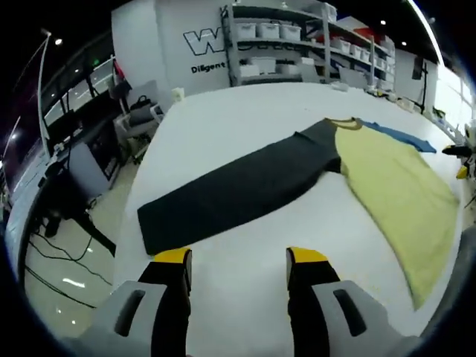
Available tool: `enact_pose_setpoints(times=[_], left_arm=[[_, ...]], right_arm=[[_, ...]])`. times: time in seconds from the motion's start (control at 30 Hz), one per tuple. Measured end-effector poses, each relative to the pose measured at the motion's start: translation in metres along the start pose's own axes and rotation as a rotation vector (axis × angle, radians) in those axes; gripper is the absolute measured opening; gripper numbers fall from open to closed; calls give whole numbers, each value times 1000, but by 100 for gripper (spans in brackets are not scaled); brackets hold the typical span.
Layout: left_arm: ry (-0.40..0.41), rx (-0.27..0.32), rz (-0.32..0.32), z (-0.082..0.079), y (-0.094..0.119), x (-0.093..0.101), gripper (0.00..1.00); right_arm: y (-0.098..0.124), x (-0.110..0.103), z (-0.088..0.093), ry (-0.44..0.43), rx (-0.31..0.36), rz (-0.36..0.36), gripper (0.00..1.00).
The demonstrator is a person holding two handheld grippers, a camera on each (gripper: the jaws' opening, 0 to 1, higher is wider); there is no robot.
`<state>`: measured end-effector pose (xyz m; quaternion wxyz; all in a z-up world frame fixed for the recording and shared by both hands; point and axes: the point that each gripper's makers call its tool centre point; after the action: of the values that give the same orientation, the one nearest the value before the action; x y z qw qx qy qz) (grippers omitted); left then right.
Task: Fold the garment on the visible template until the final outline fits inside the template.
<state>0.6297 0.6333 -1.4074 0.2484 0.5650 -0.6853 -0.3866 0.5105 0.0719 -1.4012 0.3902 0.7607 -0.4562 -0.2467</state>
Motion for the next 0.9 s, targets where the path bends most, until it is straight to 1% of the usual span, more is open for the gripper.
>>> enact_pose_setpoints(times=[0.03, 0.1, 0.13, 0.17, 0.27, 0.37, 0.43, 0.57, 0.67, 0.73, 0.8, 0.9], left_arm=[[30, 0, -19, 0, -1, -10, 47], [68, 4, -49, 0, -3, -23, 46], [109, -1, -57, 1, -4, -30, 44], [131, -6, -61, 2, -5, -34, 44], [142, -19, -86, 3, -10, -47, 42], [135, -32, -89, 7, -16, -51, 39], [131, -35, -93, 7, -18, -53, 38], [147, -46, -105, 7, -23, -60, 35], [162, -38, -113, 5, -24, -65, 32], [163, -39, -123, 5, -24, -67, 28], [187, -31, -106, 4, -25, -67, 26], [202, -24, -103, 2, -25, -67, 25]], right_arm=[[1, 1, 3, -6, -7, 5, 95], [3, 4, 7, -19, -14, 11, 95], [4, 6, 11, -23, -21, 14, 95], [6, 8, 15, -24, -34, 23, 95], [11, 14, 21, -43, -37, 35, 94], [17, 21, 27, -71, -40, 56, 93], [19, 22, 30, -92, -37, 61, 93], [22, 23, 36, -102, -53, 75, 92], [23, 22, 38, -111, -51, 78, 92], [23, 21, 41, -108, -66, 76, 92], [24, 21, 44, -98, -79, 82, 91], [27, 22, 43, -111, -71, 88, 91]])
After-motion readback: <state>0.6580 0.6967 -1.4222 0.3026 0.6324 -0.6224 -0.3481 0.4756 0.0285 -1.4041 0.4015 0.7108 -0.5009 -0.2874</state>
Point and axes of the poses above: the point that each gripper's makers call its tool centre point, and the gripper's own axes: y roughly backward along the fingers, x roughly to its right, z roughly out of its underside, and after that the axes turned 14 degrees about -x, right-handed
